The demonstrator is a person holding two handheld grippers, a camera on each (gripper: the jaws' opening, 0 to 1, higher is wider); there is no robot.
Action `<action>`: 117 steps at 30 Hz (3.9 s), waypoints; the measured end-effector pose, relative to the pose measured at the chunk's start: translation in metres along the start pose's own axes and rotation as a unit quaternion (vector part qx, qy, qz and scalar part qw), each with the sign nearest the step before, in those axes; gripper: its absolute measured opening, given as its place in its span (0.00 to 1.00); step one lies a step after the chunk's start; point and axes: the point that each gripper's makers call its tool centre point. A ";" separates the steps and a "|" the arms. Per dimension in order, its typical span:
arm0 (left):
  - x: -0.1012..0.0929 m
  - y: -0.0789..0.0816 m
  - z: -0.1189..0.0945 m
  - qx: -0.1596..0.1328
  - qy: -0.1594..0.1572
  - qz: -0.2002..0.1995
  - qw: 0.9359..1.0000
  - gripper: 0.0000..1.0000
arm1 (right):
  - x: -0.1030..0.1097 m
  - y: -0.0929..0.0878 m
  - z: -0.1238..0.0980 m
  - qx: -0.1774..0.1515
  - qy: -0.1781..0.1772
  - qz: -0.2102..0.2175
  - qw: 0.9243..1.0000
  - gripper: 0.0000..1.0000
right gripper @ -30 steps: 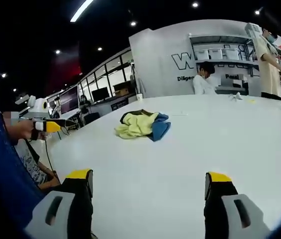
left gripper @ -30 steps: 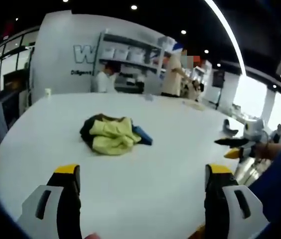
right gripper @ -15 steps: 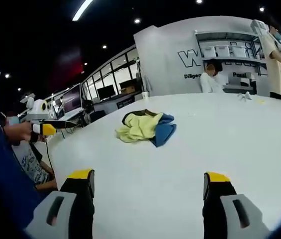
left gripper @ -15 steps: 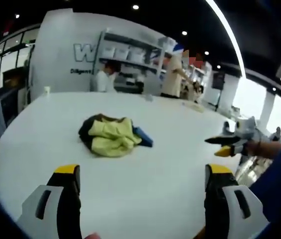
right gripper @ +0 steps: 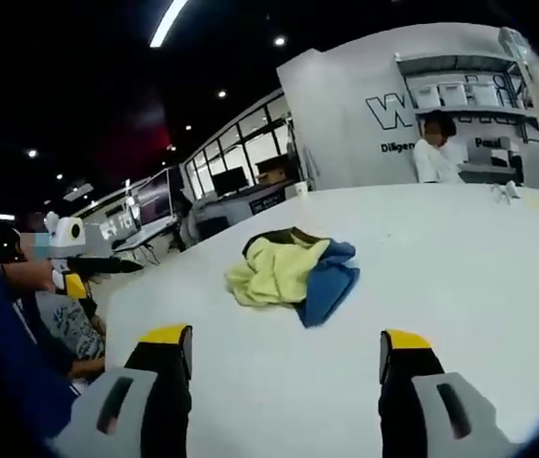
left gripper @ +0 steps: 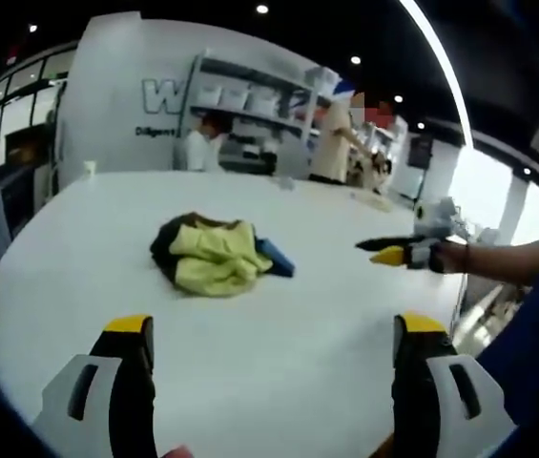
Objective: Fold the garment on the visible template until the final outline fits inside the template.
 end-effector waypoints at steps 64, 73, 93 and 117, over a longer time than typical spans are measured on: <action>0.004 -0.021 0.016 0.033 0.030 -0.036 0.998 0.99 | -0.086 0.022 0.230 0.090 0.163 -0.038 0.982 0.37; 0.004 -0.024 0.014 0.041 0.030 -0.037 0.998 0.99 | -0.074 0.020 0.227 0.109 0.183 -0.017 0.977 0.19; 0.003 -0.025 0.011 0.030 0.027 -0.043 0.998 0.99 | -0.057 0.055 0.212 0.089 0.246 -0.023 0.965 0.00; 0.000 -0.015 0.020 0.025 0.002 -0.028 0.999 0.99 | -0.008 0.085 0.154 0.093 0.316 -0.123 0.936 0.00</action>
Point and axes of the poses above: the point that each gripper's makers call its tool centre point, and the gripper's own axes: z roughly forward along the fingers, x roughly to its left, y roughly out of its top, and after that the axes turned 11 degrees about -z, right-handed
